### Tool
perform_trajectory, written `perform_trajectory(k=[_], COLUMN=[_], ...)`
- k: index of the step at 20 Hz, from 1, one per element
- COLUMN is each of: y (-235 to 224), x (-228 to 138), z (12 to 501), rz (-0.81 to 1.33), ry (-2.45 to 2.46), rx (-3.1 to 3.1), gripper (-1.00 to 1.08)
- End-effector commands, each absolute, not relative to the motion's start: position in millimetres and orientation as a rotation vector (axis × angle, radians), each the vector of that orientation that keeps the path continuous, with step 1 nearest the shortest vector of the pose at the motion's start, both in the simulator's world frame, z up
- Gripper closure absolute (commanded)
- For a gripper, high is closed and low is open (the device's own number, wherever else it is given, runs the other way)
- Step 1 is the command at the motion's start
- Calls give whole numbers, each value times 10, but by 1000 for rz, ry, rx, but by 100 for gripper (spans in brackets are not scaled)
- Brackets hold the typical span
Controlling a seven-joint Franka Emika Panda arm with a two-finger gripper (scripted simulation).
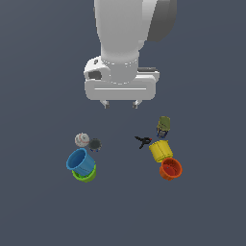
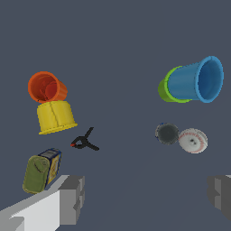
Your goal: Pick up a designated object from a clutter of objects.
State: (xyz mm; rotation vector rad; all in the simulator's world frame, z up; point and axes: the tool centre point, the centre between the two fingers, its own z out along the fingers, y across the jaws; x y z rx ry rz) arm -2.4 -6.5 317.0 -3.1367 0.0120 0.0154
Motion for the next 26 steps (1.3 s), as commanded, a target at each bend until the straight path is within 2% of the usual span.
perform_trajectory(k=[1, 15, 26], y=[-65, -87, -451], x=[-24, 16, 94], z=[3171, 3277, 2860], rz=[15, -12, -14], ry=[12, 16, -63], rx=[-3137, -3113, -3107], gripper=[-92, -92, -92])
